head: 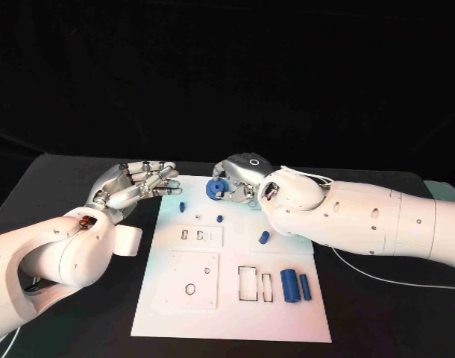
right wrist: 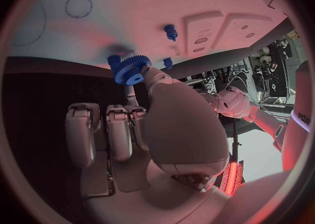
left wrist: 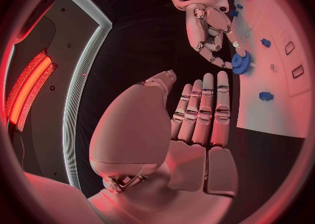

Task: Assemble the parts on the task board

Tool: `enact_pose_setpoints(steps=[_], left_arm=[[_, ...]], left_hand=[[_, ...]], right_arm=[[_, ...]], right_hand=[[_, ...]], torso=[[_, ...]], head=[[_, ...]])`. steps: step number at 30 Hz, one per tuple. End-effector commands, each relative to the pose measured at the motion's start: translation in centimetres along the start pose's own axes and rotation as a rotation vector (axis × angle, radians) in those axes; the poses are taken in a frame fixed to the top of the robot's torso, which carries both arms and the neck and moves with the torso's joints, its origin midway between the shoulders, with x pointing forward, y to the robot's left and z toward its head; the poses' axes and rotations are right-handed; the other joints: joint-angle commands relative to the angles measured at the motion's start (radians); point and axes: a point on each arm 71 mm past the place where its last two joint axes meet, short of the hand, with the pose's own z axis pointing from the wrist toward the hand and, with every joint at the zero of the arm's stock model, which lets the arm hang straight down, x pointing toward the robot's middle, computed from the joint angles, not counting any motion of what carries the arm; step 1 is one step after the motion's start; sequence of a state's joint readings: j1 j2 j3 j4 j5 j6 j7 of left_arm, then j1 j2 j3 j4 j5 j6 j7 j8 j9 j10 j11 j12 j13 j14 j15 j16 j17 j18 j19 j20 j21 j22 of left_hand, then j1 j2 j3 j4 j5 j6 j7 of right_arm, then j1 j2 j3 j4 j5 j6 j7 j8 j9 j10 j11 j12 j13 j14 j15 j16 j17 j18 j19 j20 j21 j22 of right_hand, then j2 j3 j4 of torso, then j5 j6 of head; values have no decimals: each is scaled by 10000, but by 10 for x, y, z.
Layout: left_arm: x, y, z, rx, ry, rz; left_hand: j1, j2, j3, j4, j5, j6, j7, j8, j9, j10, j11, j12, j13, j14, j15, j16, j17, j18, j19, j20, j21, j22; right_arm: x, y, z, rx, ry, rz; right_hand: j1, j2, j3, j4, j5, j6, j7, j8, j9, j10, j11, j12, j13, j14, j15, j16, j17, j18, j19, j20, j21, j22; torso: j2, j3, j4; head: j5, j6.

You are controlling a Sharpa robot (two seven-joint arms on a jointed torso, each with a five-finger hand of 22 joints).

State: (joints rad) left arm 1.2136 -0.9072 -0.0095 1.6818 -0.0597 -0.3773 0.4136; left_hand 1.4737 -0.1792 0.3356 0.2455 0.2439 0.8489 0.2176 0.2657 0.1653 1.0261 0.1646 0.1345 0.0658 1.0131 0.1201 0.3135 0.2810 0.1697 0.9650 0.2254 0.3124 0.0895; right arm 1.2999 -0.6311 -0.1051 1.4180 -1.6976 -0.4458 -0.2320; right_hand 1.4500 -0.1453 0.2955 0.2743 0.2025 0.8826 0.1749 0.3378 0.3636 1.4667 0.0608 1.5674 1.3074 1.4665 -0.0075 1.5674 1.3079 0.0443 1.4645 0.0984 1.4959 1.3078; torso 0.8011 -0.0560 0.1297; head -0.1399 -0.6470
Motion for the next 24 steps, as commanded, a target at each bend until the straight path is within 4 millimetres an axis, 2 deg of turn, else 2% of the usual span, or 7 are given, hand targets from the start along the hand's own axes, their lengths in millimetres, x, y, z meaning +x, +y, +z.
enact_pose_setpoints(steps=[1,18,21,24], left_arm=[[3,-1,1,89,207,-75],[2,-2,0,88,195,-70],[2,-2,0,88,195,-70],[2,-1,0,88,194,-69]], left_hand=[[99,-10,79,-6,-44,-68,82,-61,-9,19,61,-56,1,-17,16,-65,9,137,94,-6,15,-16],[99,-10,79,-6,-44,-68,82,-61,-9,19,61,-56,1,-17,16,-65,9,137,94,-6,15,-16],[99,-10,79,-6,-44,-68,82,-61,-9,19,61,-56,1,-17,16,-65,9,137,94,-6,15,-16],[99,-10,79,-6,-44,-68,82,-61,-9,19,61,-56,1,-17,16,-65,9,137,94,-6,15,-16]], right_arm=[[4,2,1,-77,282,-221],[14,4,1,-210,859,-218],[14,4,2,-198,852,-219],[15,4,3,-184,802,-214]], right_hand=[[-157,8,73,-8,-61,513,-438,31,7,1041,-85,34,2634,1043,-89,34,2629,-209,504,-80,56,1774],[-222,-26,108,0,-89,520,-431,2,6,1041,-78,34,2634,1043,-85,34,2629,-209,502,-76,53,1773],[-289,-65,143,7,-116,503,-418,-43,0,1041,-68,34,2634,1043,-77,34,2629,-204,489,-72,36,1756],[-438,-155,227,17,-187,333,-335,-236,-46,1041,-2,34,2634,1043,-32,34,2629,-196,465,-43,5,1726]], torso=[[-1,9,-18],[5,16,-24],[2,13,-18],[2,12,-13]], head=[[14,-13],[36,-37],[29,-34],[18,-41]])
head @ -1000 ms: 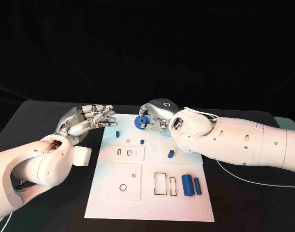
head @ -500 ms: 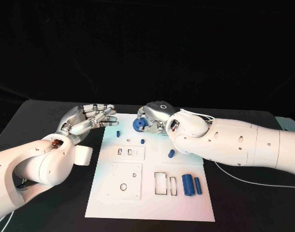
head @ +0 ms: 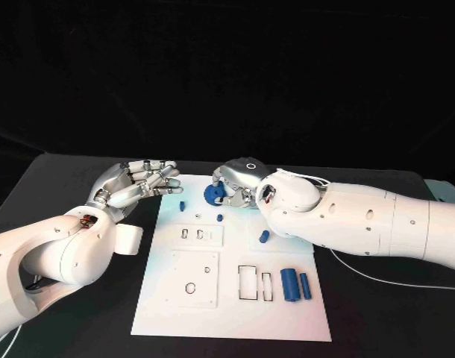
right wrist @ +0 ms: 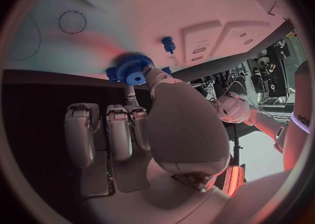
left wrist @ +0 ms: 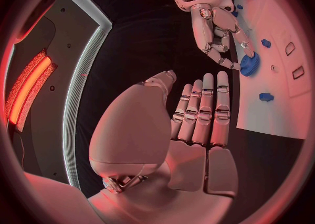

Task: Assemble the parts on the task board

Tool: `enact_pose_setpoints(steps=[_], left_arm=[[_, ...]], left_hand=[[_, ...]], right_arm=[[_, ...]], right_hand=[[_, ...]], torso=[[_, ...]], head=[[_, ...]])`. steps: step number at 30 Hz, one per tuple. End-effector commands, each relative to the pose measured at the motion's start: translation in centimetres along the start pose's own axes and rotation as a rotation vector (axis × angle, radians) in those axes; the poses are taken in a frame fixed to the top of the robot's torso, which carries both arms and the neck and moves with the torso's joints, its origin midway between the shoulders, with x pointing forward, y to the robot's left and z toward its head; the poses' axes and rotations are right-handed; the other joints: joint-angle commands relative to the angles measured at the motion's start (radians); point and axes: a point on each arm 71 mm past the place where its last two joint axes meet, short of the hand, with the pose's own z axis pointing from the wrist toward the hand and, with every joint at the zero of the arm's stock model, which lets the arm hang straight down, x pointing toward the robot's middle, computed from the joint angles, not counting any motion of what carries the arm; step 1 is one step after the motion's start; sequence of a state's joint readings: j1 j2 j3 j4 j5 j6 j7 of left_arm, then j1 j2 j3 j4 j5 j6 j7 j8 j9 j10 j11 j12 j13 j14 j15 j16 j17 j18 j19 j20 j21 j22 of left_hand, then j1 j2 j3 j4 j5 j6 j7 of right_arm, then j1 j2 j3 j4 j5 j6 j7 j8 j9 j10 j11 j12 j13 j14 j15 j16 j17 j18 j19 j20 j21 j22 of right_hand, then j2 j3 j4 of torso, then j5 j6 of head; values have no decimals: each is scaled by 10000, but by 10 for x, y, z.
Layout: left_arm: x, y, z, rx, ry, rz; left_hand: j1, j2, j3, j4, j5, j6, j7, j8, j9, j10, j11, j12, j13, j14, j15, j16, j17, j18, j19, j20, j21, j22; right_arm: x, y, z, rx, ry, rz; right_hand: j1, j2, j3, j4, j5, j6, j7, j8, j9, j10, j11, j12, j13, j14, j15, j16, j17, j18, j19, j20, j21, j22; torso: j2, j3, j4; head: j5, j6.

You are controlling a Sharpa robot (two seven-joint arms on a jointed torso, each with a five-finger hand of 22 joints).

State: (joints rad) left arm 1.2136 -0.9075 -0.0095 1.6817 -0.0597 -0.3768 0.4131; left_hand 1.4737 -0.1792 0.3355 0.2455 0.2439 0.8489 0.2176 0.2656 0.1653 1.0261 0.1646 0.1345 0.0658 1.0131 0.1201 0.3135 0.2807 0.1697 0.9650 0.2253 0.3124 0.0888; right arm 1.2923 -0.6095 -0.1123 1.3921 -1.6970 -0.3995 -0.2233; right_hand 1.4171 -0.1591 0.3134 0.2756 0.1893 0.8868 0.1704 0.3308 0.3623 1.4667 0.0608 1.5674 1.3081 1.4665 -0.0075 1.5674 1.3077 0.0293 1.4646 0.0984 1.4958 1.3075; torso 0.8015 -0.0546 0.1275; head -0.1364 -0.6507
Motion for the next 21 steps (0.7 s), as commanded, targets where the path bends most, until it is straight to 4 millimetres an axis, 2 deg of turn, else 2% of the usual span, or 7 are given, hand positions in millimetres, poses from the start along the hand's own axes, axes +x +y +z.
enact_pose_setpoints(steps=[1,3,4,7,9,13,21], left_arm=[[2,-2,0,92,191,-68],[2,-1,0,90,188,-67],[2,-1,0,89,186,-66],[2,-1,0,87,185,-65],[2,-1,0,86,186,-66],[2,-1,0,82,179,-62],[1,-1,0,72,156,-52]], left_hand=[[99,-10,79,-6,-44,-68,82,-61,-9,19,61,-56,1,-17,16,-65,11,137,95,-6,15,-9],[99,-10,79,-6,-44,-68,82,-61,-9,19,61,-56,1,-17,16,-65,11,137,95,-6,15,-9],[99,-10,79,-6,-44,-68,82,-61,-9,19,61,-56,1,-17,16,-65,11,137,95,-6,15,-9],[99,-21,111,-32,-47,-71,84,-65,-10,30,63,-90,1,-18,17,-79,29,136,97,-8,14,-15],[99,-21,111,-32,-47,-71,84,-65,-10,30,63,-90,1,-18,17,-79,29,136,97,-8,14,-15],[96,-23,115,-35,-48,-74,85,-67,-11,28,64,-97,0,-18,17,-81,32,135,97,-8,14,-16],[92,-27,117,-36,-49,-81,89,-71,-13,22,67,-106,-1,-19,18,-83,34,135,97,-8,13,-17]], right_arm=[[3,1,1,-118,197,-87],[3,1,1,-106,170,-77],[3,1,1,-90,162,-69],[4,0,2,-57,169,-59],[4,0,2,-39,197,-51],[6,-1,2,-9,423,-35],[8,-2,1,15,724,-29]], right_hand=[[-206,-70,86,10,-125,200,-230,-286,-59,1041,51,34,2627,1043,12,34,2631,-47,464,-11,4,1732],[-330,-129,105,22,-255,88,-161,-424,-86,1041,115,34,2627,1043,67,34,2631,-39,442,36,-26,1703],[-455,-180,81,46,-488,-120,-83,-590,-128,1041,183,34,2627,1043,129,34,2631,-31,419,82,-56,1674],[-732,-263,-47,88,-788,-559,55,-951,-215,1041,310,34,2627,1043,253,34,2631,-22,395,199,-90,1646],[-905,-272,-174,100,-683,-682,114,-1100,-241,1041,373,34,2627,1043,316,34,2631,-17,387,268,-104,1639],[-1464,-179,-538,143,-601,-607,144,-1212,-221,1041,412,34,2627,1043,365,34,2631,-17,395,341,-99,1659],[-1689,-50,-691,129,-480,-317,78,-1155,-154,1041,362,34,2627,1043,332,34,2631,-28,428,326,-64,1709]], torso=[[-2,-3,9],[0,-5,8],[1,-4,10],[-2,-3,9],[-4,-6,7],[-2,-4,4],[0,0,2]], head=[[-16,-4],[-12,-10],[-14,-9],[-15,-4],[-20,-2],[-18,-4],[-19,-13]])
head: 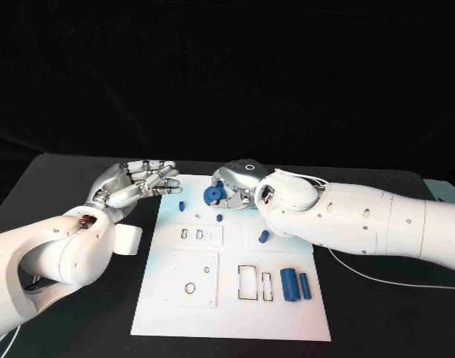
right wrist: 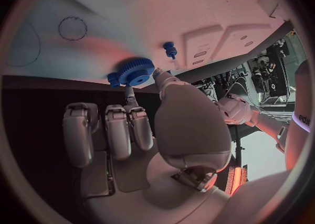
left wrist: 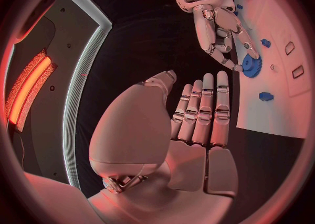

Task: Assemble the parts on the task board

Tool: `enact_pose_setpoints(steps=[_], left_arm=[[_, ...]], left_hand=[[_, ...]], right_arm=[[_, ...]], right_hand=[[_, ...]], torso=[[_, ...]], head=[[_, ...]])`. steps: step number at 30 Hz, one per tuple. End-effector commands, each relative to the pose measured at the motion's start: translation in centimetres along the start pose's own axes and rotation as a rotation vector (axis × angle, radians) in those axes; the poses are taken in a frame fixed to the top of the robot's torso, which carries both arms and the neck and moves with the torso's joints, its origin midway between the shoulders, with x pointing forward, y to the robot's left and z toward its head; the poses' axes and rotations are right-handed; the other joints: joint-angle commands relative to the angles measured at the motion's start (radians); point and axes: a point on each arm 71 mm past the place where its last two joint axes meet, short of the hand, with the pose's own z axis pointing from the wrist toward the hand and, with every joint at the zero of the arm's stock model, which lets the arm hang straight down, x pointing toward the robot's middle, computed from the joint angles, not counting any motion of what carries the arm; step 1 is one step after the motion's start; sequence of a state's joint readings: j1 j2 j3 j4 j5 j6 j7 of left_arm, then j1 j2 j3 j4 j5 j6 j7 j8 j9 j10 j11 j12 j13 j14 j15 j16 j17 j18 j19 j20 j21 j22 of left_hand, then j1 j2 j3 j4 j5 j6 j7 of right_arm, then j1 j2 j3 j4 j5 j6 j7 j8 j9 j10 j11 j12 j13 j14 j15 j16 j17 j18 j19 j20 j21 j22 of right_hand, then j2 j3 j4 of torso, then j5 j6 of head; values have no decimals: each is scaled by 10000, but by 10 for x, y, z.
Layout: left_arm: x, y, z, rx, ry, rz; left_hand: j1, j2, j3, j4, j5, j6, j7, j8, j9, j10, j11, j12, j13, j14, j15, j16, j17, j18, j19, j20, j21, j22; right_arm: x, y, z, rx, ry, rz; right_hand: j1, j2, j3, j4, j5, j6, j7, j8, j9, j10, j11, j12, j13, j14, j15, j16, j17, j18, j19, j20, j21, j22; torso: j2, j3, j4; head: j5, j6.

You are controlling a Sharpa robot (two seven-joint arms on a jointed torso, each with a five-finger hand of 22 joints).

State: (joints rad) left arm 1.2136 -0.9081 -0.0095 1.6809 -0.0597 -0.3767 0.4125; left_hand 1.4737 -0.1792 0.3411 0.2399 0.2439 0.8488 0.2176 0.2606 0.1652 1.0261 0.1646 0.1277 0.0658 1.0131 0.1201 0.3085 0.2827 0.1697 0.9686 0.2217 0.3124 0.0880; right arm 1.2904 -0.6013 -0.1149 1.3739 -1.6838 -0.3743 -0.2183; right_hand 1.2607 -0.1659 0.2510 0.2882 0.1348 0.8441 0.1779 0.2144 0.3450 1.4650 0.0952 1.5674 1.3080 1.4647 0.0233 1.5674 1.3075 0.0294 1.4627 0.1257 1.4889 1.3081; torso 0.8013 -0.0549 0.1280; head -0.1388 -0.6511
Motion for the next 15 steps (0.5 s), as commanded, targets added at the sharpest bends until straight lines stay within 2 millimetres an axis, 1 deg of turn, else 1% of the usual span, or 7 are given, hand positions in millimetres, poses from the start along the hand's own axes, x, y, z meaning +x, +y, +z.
enact_pose_setpoints(steps=[1,7,15], left_arm=[[2,-1,0,76,164,-56],[1,-1,0,66,146,-47],[1,-1,0,60,141,-45]], left_hand=[[92,-27,61,20,-49,-81,89,-21,-12,22,67,-38,-1,-19,18,-33,15,135,61,28,14,-9],[85,-26,65,20,-49,-87,94,-25,-14,17,71,-47,-2,-19,20,-35,18,135,61,29,13,-10],[81,-23,71,20,-48,-91,98,-28,-15,14,73,-56,-3,-18,21,-37,21,135,61,29,13,-11]], right_arm=[[3,0,-1,-55,457,-50],[5,-5,-2,119,618,-11],[4,-11,-4,340,556,-13]], right_hand=[[-147,38,-74,5,79,152,-8,22,29,1058,10,34,2628,1061,16,34,2633,-30,449,48,8,1708],[-435,209,-139,30,183,334,-68,42,69,1058,-47,34,2628,1061,-37,34,2633,-33,458,0,13,1724],[-548,264,-155,21,281,341,-75,13,71,1058,-56,34,2628,1061,-47,34,2633,-34,462,-14,16,1731]], torso=[[3,3,-5],[3,4,-6],[2,5,-2]], head=[[5,-14],[3,-20],[-16,-19]])
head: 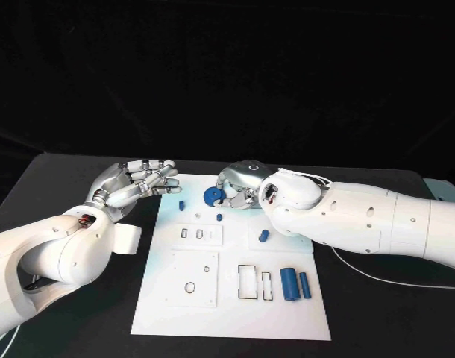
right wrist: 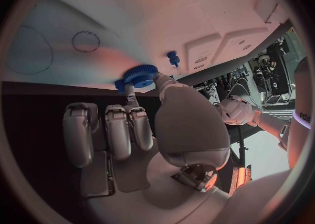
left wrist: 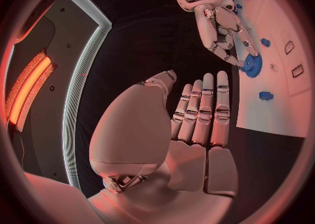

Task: Assemble the parts on the task board

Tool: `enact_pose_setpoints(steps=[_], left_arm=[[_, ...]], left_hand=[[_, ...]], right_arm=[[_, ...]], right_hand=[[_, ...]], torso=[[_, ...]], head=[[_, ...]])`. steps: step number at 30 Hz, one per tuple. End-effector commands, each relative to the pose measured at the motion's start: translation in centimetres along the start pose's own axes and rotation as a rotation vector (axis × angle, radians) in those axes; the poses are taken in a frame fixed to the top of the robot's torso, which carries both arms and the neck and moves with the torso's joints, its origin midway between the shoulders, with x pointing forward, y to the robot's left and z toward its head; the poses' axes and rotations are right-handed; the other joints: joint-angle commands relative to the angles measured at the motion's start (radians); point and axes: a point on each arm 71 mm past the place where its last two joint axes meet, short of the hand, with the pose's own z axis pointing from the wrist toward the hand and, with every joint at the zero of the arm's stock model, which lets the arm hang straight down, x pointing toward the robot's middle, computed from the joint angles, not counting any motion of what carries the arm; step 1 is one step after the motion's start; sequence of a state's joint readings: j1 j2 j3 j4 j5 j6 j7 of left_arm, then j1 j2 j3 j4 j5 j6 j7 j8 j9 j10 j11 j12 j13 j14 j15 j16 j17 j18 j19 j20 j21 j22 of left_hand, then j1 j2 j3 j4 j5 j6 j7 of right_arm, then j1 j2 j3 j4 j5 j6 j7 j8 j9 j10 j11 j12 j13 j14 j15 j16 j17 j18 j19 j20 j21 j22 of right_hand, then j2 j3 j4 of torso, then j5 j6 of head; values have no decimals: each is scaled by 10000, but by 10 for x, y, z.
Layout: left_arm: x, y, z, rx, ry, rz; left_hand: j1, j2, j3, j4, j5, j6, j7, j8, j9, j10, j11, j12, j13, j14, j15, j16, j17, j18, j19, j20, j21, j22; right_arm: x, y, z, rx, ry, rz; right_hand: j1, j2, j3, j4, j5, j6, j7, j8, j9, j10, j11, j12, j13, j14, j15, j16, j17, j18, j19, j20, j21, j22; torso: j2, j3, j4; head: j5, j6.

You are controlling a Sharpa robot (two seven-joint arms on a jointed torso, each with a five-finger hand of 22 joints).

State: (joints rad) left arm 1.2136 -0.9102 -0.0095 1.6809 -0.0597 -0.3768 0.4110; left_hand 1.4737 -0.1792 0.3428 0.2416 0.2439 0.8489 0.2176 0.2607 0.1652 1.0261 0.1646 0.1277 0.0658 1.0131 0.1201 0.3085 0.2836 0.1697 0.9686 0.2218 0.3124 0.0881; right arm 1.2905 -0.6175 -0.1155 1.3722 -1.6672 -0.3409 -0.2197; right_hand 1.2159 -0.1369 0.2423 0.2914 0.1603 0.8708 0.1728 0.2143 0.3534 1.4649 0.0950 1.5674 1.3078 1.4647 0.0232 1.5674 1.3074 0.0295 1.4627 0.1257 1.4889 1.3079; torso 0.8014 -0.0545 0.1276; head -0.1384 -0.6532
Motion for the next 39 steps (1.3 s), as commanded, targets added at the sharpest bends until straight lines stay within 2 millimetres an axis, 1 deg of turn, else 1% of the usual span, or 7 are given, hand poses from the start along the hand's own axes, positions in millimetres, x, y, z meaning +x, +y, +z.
enact_pose_setpoints(steps=[1,10,19,25,28,32,39], left_arm=[[2,-1,0,76,159,-53],[1,-1,0,73,125,-38],[-2,-1,0,78,67,-10],[-3,0,2,92,81,-15],[-4,1,4,100,80,-13],[-4,1,5,108,81,-12],[-5,2,7,107,85,-12]], left_hand=[[81,-23,54,3,-48,-91,98,-28,-15,14,73,-56,-3,-18,21,-37,12,135,61,29,13,-13],[81,-23,54,3,-48,-91,98,-28,-15,14,73,-56,-3,-18,21,-37,12,135,61,29,13,-13],[81,-22,66,-6,-47,-99,102,-33,-17,10,76,-70,-3,-18,23,-42,18,135,62,28,13,-15],[85,-26,71,-13,-47,-99,99,-34,-17,12,76,-75,-3,-18,23,-44,21,135,62,28,12,-16],[88,-32,73,-19,-48,-99,96,-34,-17,15,74,-77,-2,-17,23,-44,23,135,63,28,13,-16],[90,-34,75,-23,-48,-97,93,-33,-16,19,73,-78,-1,-15,22,-44,24,135,64,27,13,-16],[90,-34,75,-23,-48,-97,93,-33,-16,19,73,-78,-1,-15,22,-44,24,135,64,27,13,-16]], right_arm=[[1,-2,-1,119,166,-44],[-10,-11,-21,139,-741,192],[-40,-49,-65,217,-1607,1456],[-44,-92,-95,577,-1222,2851],[-40,-110,-109,722,-1125,3427],[-32,-126,-121,939,-1091,3907],[-15,-141,-131,1315,-925,4296]], right_hand=[[-100,-26,-69,-11,26,73,-24,13,-13,1059,-55,34,2630,1061,-47,34,2634,-35,462,-14,16,1733],[-93,-10,-52,-43,136,107,-35,7,-4,1059,-64,34,2630,1061,-55,34,2634,-45,486,-22,44,1768],[315,-111,90,-218,254,257,-63,-7,28,1059,-86,34,2630,1061,-121,34,2634,-1,382,-75,-99,1627],[1007,-362,255,-588,194,354,-127,-72,40,1059,-142,34,2630,1026,-252,2,2480,98,125,-192,-448,1289],[1240,-448,298,-726,190,404,-192,-90,46,1059,-193,34,2630,1018,-287,-6,2446,115,78,-222,-520,1230],[1352,-515,309,-801,196,406,-202,-120,43,1059,-215,34,2630,1011,-301,-14,2413,128,45,-244,-572,1185],[1425,-568,307,-855,207,329,-142,-191,24,1059,-185,34,2630,1023,-266,-3,2465,121,57,-238,-566,1201]], torso=[[3,3,0],[-6,2,-7],[-22,28,-112],[-65,98,-212],[-80,149,-253],[-82,230,-334],[-81,312,-355]], head=[[-15,-1],[8,20],[-18,123],[-68,153],[-182,140],[-154,125],[-185,73]])
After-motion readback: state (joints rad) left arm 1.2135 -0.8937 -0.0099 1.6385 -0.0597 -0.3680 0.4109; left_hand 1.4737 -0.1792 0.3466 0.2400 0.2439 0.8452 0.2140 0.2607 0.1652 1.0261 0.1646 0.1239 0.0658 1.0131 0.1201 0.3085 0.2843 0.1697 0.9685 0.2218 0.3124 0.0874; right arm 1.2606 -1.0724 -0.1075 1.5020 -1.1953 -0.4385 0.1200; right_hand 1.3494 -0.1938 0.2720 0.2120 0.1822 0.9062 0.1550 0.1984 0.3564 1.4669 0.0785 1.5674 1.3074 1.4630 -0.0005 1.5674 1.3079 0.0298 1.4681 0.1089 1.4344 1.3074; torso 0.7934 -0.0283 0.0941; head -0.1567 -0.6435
